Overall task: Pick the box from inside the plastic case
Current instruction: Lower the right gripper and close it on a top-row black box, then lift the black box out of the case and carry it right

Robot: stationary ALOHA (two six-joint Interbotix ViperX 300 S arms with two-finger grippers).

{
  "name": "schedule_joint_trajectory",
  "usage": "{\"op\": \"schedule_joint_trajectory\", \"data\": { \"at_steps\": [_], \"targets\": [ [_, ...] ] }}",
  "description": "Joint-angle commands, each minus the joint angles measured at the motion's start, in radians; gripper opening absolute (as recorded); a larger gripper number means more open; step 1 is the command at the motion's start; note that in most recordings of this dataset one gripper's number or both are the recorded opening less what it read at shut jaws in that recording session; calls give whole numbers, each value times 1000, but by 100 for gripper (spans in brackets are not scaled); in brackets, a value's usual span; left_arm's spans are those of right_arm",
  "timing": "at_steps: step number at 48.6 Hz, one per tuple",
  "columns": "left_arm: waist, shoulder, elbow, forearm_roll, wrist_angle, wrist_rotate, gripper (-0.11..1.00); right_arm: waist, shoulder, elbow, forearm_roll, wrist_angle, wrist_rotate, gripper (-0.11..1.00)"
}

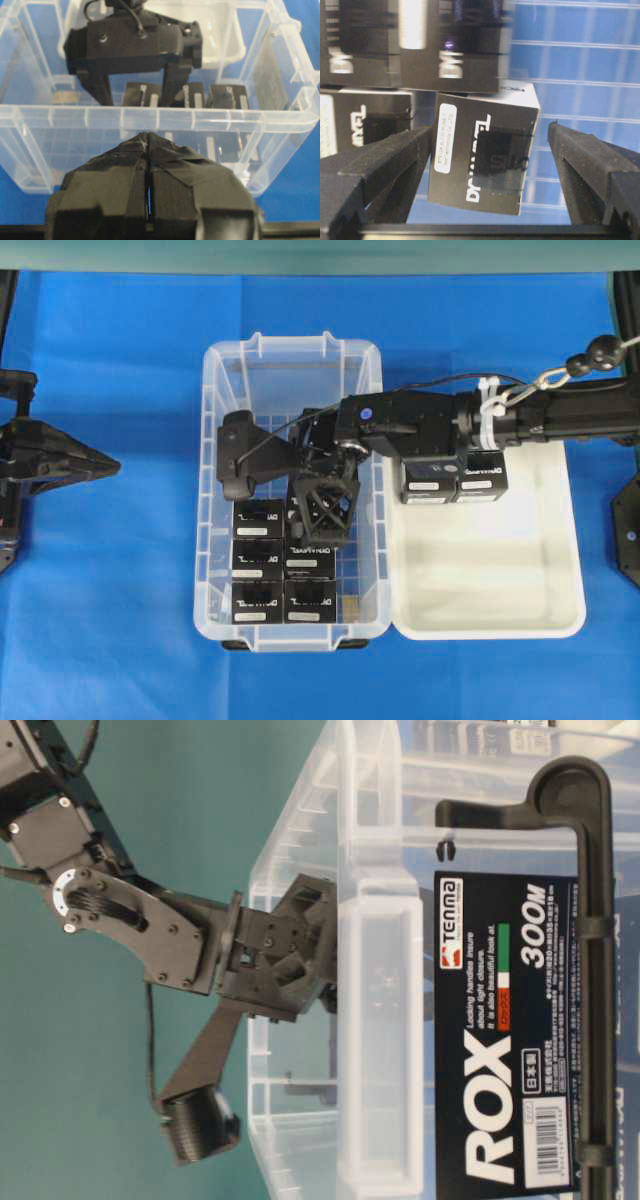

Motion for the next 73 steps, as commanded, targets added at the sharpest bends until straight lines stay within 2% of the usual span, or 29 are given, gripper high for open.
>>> {"op": "schedule_joint_trajectory", "data": {
  "at_steps": [1, 9, 12, 16, 18, 28, 35, 44, 50, 57, 62, 69, 73],
  "targets": [
    [3, 6, -20, 2, -6, 2, -7, 3, 18, 0, -6, -6, -2, 98],
    [3, 6, -20, 2, -5, 2, -7, 6, 20, -11, -8, 6, 3, 93],
    [3, 6, -21, 2, -5, 2, -7, 9, 20, -17, -9, 15, 5, 84],
    [3, 6, -21, 2, -6, 2, -7, 14, 12, -35, -9, 12, 3, 66],
    [3, 6, -21, 2, -6, 2, -7, 14, 6, -49, -9, 11, 3, 62],
    [6, 6, -23, 2, -6, 2, -7, -3, -21, -164, -41, 55, 3, 62],
    [8, 3, -23, 2, -6, 2, -7, -28, -51, -272, -71, 198, 5, 62],
    [12, 0, -23, 2, -5, 2, -7, -52, -106, -403, -78, 399, 11, 62],
    [14, -2, -25, 2, -5, 2, -7, -51, -153, -437, -78, 492, 15, 62],
    [14, -5, -26, 2, -5, 2, -7, -34, -236, -425, -78, 618, 32, 62],
    [14, -9, -26, 3, -6, 0, -7, -20, -308, -379, -78, 681, 58, 62],
    [14, -15, -28, 2, -5, 0, -7, -3, -448, -224, -78, 693, 97, 62],
    [14, -15, -28, 2, -3, 0, -7, 6, -546, -67, -75, 641, 126, 62]
  ]
}}
